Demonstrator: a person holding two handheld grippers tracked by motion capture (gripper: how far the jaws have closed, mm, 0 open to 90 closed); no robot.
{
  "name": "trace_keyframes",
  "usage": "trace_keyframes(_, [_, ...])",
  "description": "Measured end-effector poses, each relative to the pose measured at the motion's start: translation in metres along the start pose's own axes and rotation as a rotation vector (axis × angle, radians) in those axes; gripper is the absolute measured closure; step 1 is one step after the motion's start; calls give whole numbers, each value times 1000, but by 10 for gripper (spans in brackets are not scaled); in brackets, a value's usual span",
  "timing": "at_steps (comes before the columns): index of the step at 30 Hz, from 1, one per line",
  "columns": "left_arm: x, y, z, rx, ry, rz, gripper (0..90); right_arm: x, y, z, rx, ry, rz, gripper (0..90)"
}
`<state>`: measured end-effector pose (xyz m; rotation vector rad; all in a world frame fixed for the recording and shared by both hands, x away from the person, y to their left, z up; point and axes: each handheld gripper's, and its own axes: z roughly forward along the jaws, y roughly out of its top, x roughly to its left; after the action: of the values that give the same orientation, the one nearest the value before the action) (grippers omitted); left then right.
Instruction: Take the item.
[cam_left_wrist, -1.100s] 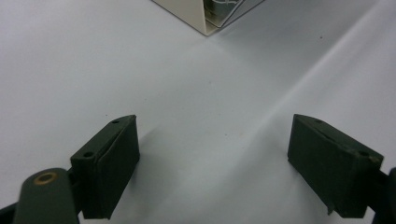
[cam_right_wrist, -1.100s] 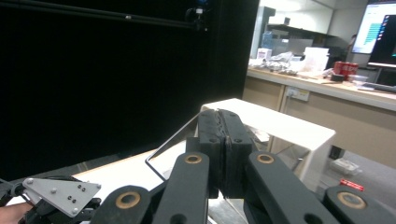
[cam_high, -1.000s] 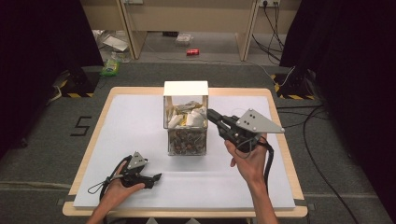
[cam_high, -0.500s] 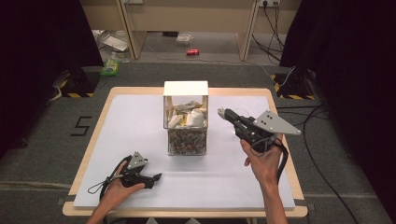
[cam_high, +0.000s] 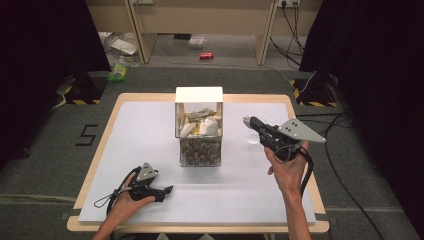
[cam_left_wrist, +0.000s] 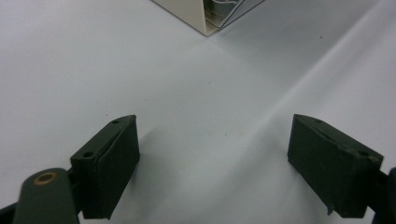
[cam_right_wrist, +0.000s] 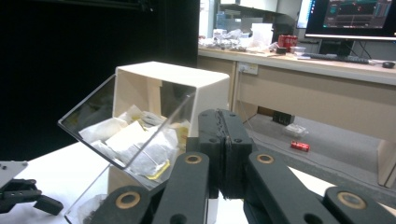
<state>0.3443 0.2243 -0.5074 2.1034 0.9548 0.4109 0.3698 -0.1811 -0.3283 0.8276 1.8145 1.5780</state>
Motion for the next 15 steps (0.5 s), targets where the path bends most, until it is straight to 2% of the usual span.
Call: trace_keyframes(15, [0, 0, 0, 0, 0, 0, 157, -26, -20, 9, 37, -65, 46, 894])
